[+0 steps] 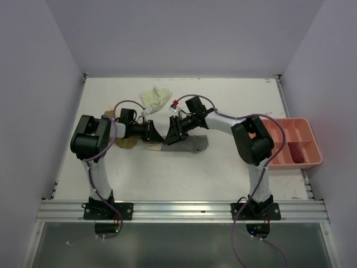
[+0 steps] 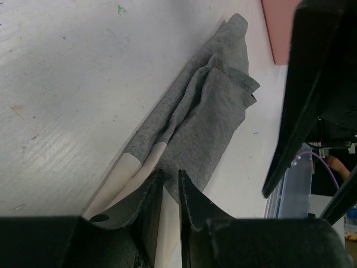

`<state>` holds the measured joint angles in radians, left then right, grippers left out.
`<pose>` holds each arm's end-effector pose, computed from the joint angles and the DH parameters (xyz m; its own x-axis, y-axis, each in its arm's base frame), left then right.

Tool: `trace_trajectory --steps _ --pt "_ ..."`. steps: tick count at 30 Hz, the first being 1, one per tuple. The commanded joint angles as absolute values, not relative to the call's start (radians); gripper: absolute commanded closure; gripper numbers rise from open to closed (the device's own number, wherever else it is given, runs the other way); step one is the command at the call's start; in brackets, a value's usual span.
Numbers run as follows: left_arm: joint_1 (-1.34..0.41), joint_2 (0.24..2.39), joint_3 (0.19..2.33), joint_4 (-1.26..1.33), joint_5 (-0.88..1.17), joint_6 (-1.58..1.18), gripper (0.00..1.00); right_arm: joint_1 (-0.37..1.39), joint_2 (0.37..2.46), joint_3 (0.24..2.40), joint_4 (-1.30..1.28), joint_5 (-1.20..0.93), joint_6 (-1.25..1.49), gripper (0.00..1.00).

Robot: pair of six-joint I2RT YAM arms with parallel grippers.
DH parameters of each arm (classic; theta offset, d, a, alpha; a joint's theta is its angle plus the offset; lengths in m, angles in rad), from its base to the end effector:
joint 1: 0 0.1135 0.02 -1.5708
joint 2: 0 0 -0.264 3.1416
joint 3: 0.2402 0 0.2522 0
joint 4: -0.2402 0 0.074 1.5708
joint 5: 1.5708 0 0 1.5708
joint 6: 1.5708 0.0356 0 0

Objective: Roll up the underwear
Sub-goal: Fold the underwear

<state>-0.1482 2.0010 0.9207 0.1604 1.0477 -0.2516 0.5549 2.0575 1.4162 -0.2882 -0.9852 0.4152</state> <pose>0.3456 -0.0828 0.0926 -0.9096 0.0101 -0.4153 0.3783 0.4327 -0.8183 0.3513 0.2527 0.1733 -0.9116 -0.3028 -0.2780 -0.3795 0.3598 0.8524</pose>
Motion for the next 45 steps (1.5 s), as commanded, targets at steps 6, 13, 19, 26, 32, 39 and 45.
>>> trace_trajectory --steps 6,13,19,26,32,39,45 --pt "-0.132 2.033 0.896 0.141 0.881 -0.21 0.78 0.555 2.135 1.339 0.072 -1.02 0.759 0.46" --pt "-0.13 2.046 0.916 0.115 0.865 -0.199 0.78 0.537 2.141 1.286 -0.043 -1.008 0.658 0.35" --pt "-0.123 2.056 0.92 0.1 0.85 -0.195 0.78 0.496 2.189 1.299 -0.168 -0.992 0.527 0.3" --pt "-0.107 2.063 0.928 0.081 0.856 -0.176 0.78 0.459 2.131 1.305 -0.331 -1.028 0.39 0.29" --pt "-0.107 2.06 0.934 0.066 0.859 -0.16 0.8 0.456 2.069 1.327 -0.449 -1.068 0.292 0.27" --pt "-0.107 2.048 0.942 0.054 0.903 -0.134 0.79 0.39 2.062 1.371 -0.569 -1.063 0.189 0.27" --pt "-0.11 1.97 0.946 0.046 0.979 -0.092 0.74 0.362 2.068 1.401 -0.626 -1.014 0.146 0.27"
